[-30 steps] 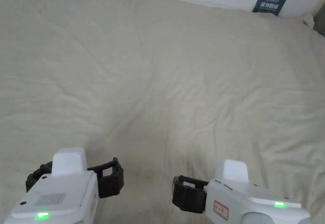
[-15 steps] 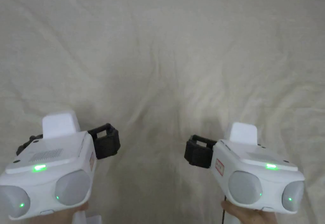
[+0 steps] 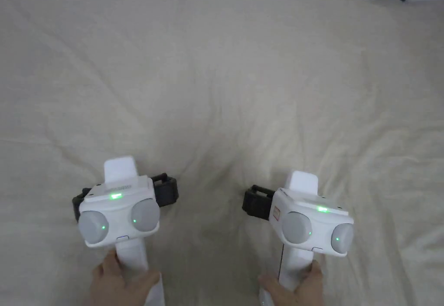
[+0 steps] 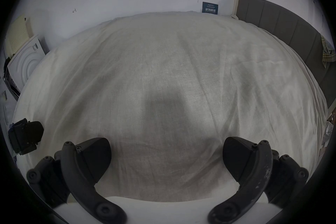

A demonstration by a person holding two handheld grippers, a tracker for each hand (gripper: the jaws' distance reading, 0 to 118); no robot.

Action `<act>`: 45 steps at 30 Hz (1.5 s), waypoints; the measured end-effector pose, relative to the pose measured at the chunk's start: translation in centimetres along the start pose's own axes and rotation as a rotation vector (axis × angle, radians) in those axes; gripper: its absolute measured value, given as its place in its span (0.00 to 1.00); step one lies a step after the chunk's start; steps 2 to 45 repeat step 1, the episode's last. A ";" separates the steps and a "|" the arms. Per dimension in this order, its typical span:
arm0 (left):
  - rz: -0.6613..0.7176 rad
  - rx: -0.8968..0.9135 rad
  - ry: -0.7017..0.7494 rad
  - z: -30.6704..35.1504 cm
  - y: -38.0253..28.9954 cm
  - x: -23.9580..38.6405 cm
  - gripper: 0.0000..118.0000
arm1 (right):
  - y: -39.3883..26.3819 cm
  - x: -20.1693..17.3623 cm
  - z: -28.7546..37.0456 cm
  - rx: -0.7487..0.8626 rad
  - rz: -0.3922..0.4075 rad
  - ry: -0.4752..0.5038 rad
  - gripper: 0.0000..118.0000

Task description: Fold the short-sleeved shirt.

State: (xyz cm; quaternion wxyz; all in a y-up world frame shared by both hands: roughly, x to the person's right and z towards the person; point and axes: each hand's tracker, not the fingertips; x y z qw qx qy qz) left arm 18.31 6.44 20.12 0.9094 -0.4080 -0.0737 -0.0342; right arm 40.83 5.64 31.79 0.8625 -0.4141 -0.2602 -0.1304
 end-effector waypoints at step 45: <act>0.000 0.001 0.001 0.0 0.0 0.0 1.00 | 0.0 -0.3 0.1 0.003 0.006 -0.008 1.00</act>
